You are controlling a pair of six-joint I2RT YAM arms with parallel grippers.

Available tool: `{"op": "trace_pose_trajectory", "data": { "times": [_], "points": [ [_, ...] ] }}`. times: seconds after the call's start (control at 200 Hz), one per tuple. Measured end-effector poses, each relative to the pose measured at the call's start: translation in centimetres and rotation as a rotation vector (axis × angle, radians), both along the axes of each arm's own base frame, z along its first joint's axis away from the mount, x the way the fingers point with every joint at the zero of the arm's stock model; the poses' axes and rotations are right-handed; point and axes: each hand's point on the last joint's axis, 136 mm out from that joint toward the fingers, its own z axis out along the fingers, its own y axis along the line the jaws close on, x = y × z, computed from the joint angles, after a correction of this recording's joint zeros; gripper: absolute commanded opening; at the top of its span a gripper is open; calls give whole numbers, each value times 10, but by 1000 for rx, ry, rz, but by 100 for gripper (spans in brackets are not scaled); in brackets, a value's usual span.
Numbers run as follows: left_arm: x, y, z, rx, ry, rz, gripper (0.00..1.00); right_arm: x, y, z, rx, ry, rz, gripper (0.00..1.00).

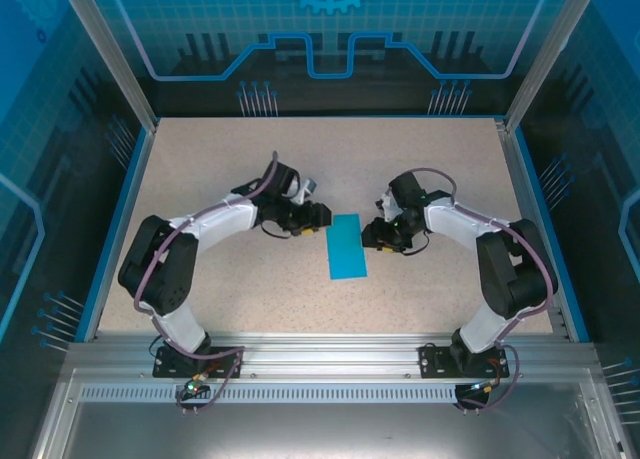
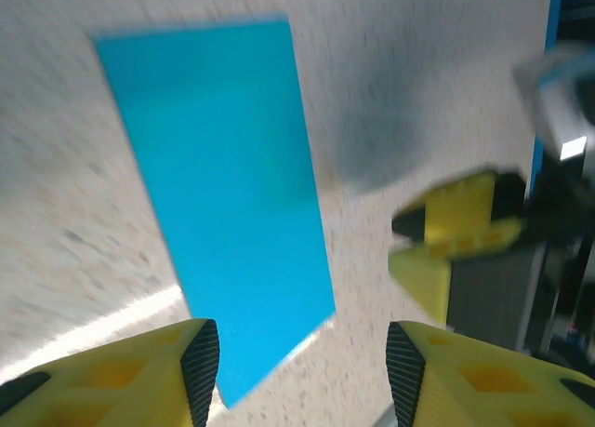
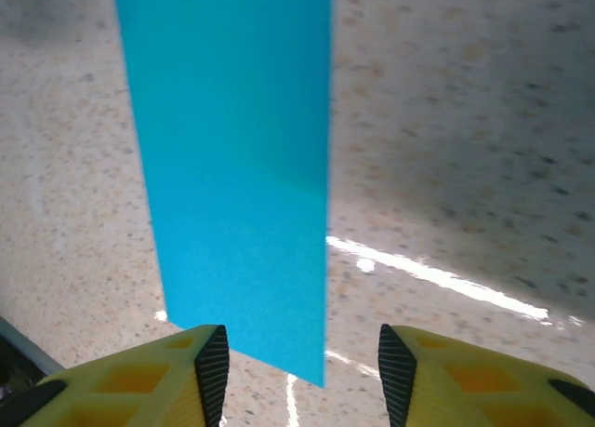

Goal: Fold a paper plane with a square sheet of paper (fold left side to right side)

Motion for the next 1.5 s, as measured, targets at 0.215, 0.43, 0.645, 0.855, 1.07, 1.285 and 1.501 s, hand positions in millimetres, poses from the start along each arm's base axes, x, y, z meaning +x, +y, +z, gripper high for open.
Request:
{"op": "trace_pose_trajectory", "data": {
  "times": [0.215, 0.43, 0.645, 0.855, 1.07, 1.285, 1.501],
  "points": [
    [-26, -24, -26, 7, 91, -47, 54, -8, -9, -13, -4, 43, -44, 84],
    [-30, -25, -56, 41, 163, -40, 53, -7, -13, -13, 13, 36, -79, 99],
    [-35, -26, -70, 60, 193, -49, 53, -2, -15, -9, 23, 19, -93, 99],
    [-35, -26, -70, 62, 194, -50, 53, -2, -11, -6, 55, 19, -86, 96],
    [-35, -26, -70, 63, 194, -50, 53, -1, 1, -2, 126, 31, -72, 76],
    [-35, -26, -71, 66, 194, -48, 50, 1, 13, -13, 141, 76, -54, 73],
    [-35, -24, -72, 73, 192, -46, 50, 39, 24, 1, 150, 1, -46, 73]
  ]
}}
